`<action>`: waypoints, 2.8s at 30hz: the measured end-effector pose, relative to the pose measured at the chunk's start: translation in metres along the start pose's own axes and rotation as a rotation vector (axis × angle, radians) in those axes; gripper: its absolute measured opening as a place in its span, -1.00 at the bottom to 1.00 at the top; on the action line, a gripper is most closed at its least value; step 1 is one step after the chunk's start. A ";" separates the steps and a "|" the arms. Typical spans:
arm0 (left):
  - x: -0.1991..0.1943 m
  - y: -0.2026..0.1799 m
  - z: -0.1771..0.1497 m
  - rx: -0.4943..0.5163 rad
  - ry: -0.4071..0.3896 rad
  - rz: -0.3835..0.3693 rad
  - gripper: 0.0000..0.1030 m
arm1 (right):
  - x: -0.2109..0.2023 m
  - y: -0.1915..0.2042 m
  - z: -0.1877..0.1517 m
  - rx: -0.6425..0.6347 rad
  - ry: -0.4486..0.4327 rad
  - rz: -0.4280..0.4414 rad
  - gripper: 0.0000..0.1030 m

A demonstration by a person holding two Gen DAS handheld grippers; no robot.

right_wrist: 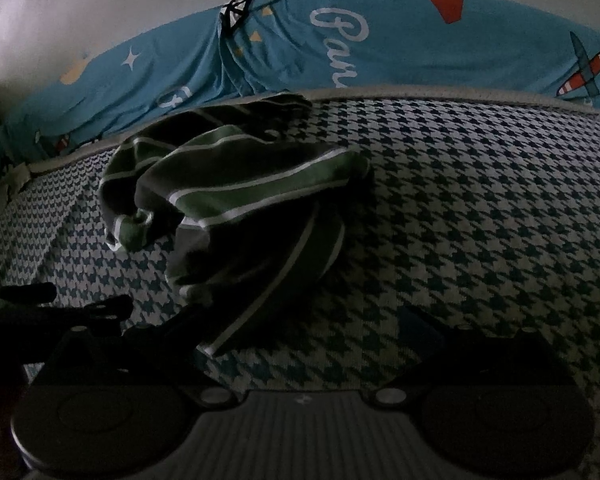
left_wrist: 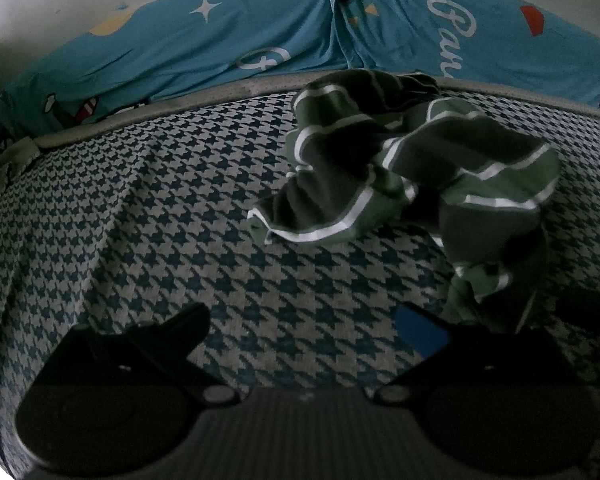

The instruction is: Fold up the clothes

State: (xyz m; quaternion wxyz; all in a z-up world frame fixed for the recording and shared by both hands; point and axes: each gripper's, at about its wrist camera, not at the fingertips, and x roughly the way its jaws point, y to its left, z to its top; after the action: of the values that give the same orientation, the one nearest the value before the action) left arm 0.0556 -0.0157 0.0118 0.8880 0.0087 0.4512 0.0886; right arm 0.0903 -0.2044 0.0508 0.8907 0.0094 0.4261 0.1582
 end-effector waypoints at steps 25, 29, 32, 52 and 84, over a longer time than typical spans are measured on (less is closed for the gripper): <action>-0.014 0.032 0.019 -0.081 -0.138 -0.026 0.70 | -0.022 -0.005 0.033 0.009 -0.178 0.075 0.48; -0.014 0.036 0.026 -0.103 -0.156 -0.046 0.55 | -0.018 -0.001 0.046 0.005 -0.214 0.104 0.40; -0.012 0.039 0.034 -0.116 -0.163 -0.060 0.50 | -0.008 -0.001 0.057 0.017 -0.228 0.130 0.36; 0.037 0.050 0.079 -0.220 -0.122 -0.131 0.91 | 0.076 0.019 0.091 0.027 -0.124 0.162 0.37; 0.000 0.071 0.038 -0.126 -0.112 -0.131 0.02 | 0.029 0.068 0.006 -0.356 -0.049 0.367 -0.87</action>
State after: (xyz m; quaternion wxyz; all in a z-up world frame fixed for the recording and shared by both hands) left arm 0.0756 0.0562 0.0410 0.9145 -0.0717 0.3940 0.0578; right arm 0.0931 -0.1303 0.0428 0.8446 -0.0665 0.3611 0.3896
